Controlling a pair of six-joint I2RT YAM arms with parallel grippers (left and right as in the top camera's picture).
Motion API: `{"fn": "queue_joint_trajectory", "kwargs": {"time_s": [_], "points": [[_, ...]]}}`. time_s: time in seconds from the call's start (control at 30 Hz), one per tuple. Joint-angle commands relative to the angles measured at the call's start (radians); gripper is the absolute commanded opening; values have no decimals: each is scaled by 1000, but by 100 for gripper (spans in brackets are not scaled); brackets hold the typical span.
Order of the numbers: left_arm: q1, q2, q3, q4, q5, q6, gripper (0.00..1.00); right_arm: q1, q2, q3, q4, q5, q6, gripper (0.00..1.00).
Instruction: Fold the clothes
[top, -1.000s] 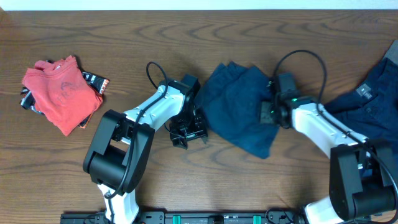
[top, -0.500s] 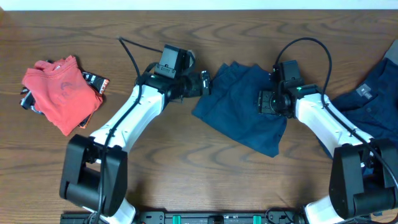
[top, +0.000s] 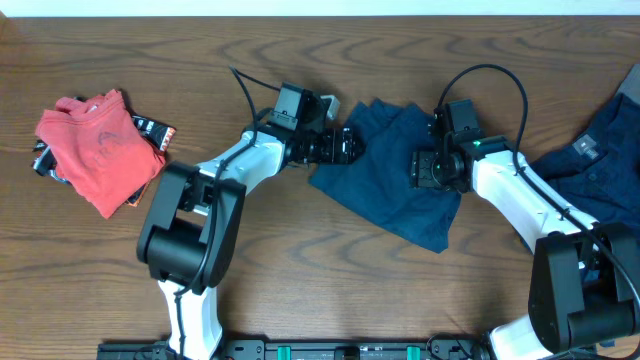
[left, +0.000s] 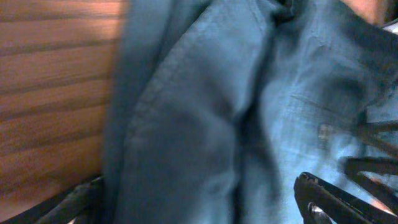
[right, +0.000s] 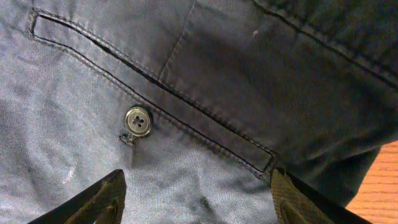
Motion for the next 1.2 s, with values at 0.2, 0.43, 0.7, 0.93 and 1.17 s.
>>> {"fn": "queue_joint_trajectory", "kwargs": {"time_s": [0.2, 0.43, 0.7, 0.93, 1.17], "points": [[-89, 55, 2, -41, 176, 20, 96, 14, 10, 9, -1, -5, -12, 74], [-112, 55, 2, -51, 158, 19, 52, 14, 10, 9, -3, -5, -12, 74], [-175, 55, 1, -60, 157, 19, 73, 19, 10, 9, -14, -24, -31, 73], [-225, 55, 1, -60, 158, 19, 85, 37, 17, -10, -26, -19, -34, 73], [-272, 55, 1, -60, 143, 19, 85, 58, 22, -15, -31, -20, -34, 73]]}}
